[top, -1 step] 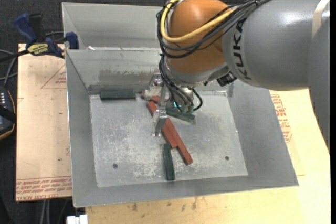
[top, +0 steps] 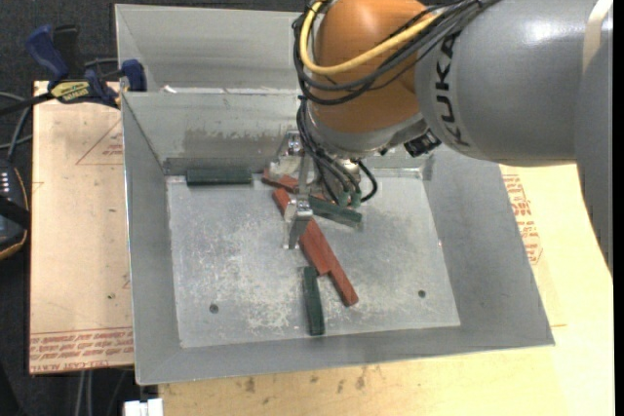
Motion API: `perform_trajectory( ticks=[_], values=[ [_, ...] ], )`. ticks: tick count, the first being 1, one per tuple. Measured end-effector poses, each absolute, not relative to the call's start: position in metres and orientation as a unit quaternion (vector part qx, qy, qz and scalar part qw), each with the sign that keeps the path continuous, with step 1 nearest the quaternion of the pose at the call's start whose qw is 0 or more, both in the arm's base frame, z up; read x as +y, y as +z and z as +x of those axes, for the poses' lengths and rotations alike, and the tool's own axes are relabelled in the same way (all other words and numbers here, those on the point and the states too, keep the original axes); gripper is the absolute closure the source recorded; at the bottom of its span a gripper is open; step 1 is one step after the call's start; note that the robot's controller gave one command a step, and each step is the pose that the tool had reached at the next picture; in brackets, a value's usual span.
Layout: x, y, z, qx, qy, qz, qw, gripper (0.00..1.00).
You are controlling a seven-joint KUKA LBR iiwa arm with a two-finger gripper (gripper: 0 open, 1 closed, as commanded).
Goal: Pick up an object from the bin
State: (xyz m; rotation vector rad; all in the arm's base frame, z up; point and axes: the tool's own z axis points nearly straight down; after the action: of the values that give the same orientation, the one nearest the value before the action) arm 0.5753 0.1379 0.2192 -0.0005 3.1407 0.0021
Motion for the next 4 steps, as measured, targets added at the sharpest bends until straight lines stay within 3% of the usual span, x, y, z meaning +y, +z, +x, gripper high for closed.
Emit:
perform_trajectory(
  ticks=[1, 2, 3, 4],
  values=[
    [0.107, 0.161, 0.582, 1.0, 0.001, -0.016, 0.003, 0.0],
    [0.051, 0.16, 0.582, 1.0, 0.0, 0.03, 0.0, 0.0],
    [0.043, 0.138, 0.61, 0.998, 0.001, 0.064, 0.002, 0.0],
    [0.018, 0.083, 0.631, 0.994, 0.002, 0.108, -0.001, 0.0]
  ],
)
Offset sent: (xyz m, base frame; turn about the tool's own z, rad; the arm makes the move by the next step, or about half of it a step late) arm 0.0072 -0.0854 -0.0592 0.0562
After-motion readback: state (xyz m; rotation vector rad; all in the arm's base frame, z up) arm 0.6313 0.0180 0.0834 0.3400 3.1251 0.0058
